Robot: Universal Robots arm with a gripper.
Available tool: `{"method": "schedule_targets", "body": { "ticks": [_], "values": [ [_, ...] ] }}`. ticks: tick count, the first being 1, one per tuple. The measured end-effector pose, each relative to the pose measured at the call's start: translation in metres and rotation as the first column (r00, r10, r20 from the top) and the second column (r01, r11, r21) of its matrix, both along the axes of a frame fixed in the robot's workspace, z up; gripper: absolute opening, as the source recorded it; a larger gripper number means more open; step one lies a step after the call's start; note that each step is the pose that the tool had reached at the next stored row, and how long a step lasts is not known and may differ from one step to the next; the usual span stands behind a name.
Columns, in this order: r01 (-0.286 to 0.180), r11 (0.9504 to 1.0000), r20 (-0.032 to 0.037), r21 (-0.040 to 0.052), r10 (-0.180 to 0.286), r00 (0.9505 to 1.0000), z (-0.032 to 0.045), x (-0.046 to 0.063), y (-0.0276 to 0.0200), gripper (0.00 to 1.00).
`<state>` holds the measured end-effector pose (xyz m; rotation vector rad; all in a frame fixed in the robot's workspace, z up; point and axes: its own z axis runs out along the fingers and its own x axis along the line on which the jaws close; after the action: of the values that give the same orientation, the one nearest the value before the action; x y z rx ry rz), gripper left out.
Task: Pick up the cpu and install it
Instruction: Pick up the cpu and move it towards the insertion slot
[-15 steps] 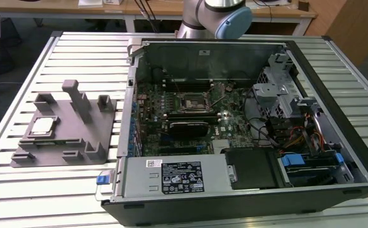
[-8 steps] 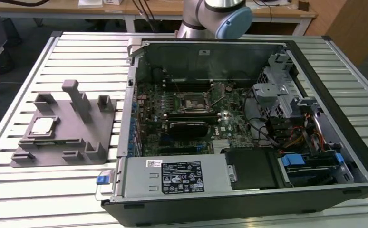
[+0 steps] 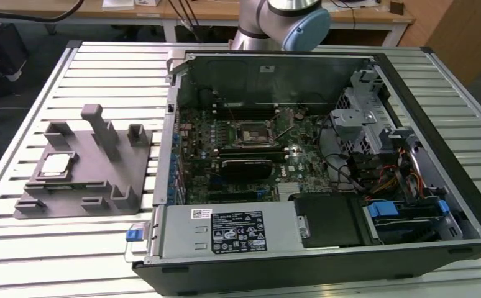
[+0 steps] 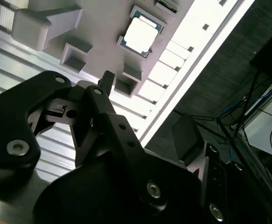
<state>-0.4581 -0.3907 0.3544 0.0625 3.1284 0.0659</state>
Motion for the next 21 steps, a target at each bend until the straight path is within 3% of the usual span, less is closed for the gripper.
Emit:
{"method": "schedule_targets", "body": {
  "ticks": [7, 12, 21],
  "values": [
    [-0.097, 0.9952, -0.0006, 0.0001, 0.097, 0.9952, -0.0183, 0.001, -0.0006, 0.76],
    [-0.108, 0.9941, -0.001, -0.0001, 0.108, 0.9941, -0.0274, 0.001, -0.0033, 0.76],
    [-0.116, 0.9932, -0.0009, -0.0001, 0.116, 0.9932, -0.0437, 0.003, -0.0036, 0.76]
  ]
}}
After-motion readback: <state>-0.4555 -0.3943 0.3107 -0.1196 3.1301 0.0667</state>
